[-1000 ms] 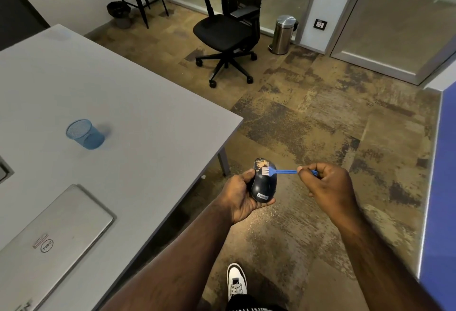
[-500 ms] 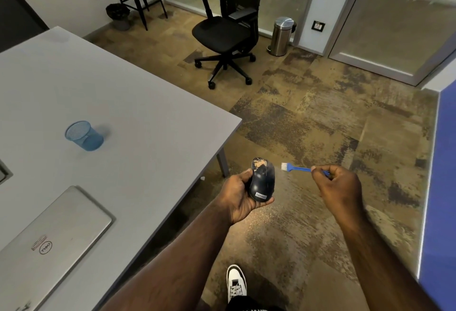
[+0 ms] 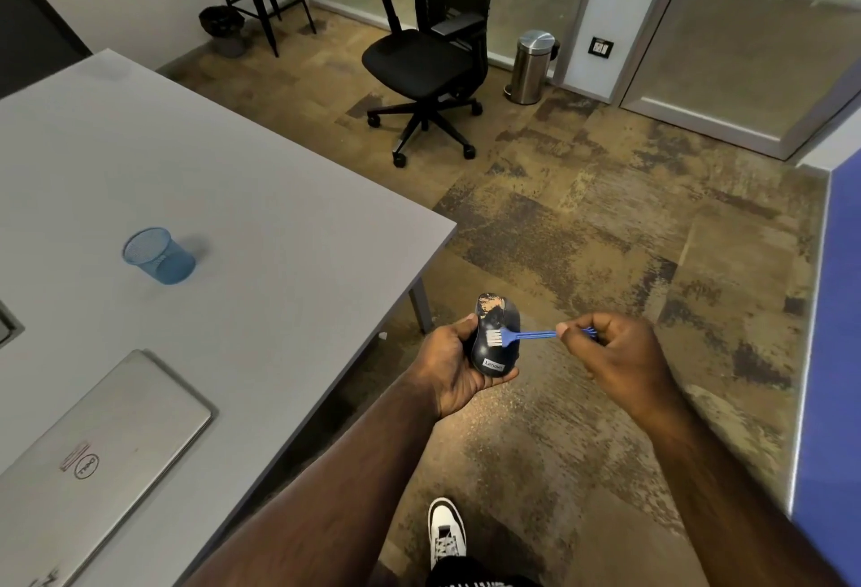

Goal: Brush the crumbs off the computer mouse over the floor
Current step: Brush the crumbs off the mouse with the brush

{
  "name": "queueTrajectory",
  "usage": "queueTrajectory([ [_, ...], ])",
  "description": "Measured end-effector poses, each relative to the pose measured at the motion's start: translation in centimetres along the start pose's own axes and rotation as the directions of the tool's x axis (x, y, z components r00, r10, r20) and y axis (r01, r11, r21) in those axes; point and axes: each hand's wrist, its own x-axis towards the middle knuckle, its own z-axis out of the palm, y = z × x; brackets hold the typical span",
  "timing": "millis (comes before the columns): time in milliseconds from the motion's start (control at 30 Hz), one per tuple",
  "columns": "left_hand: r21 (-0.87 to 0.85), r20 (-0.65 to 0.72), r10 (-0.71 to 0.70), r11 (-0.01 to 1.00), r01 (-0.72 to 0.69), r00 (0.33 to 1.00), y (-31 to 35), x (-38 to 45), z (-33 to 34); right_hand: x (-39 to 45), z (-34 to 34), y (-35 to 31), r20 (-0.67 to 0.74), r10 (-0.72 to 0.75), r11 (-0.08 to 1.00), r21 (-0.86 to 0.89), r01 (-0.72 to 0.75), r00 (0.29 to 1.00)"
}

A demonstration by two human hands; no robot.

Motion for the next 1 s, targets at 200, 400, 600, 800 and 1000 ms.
queueTrajectory([
  [200,0.004,0.033,-0.011,1.000,0.010,0.999,-0.2,-0.3,0.2,1.4,-0.7,-0.1,-0.249,0.006,0.997,-0.077,-0.027,0.969],
  [400,0.020,0.022,0.003,1.000,-0.003,1.000,0.1,-0.2,0.0,0.8,-0.2,0.0,-0.094,0.003,0.999,-0.043,-0.007,0.996],
  [600,0.005,0.030,-0.003,1.000,0.003,1.000,0.1,0.0,-0.3,0.6,-0.7,-0.6,-0.047,-0.050,0.998,-0.043,0.048,0.998],
  [800,-0.009,0.036,0.001,1.000,0.000,0.999,0.2,0.0,-0.4,1.2,-1.6,-0.3,-0.200,0.022,0.994,-0.100,-0.043,0.980],
  [1000,-0.037,0.050,-0.004,0.999,0.006,0.999,0.3,-0.1,-0.4,0.7,-1.3,-0.6,-0.111,-0.011,0.990,-0.137,-0.004,0.994],
])
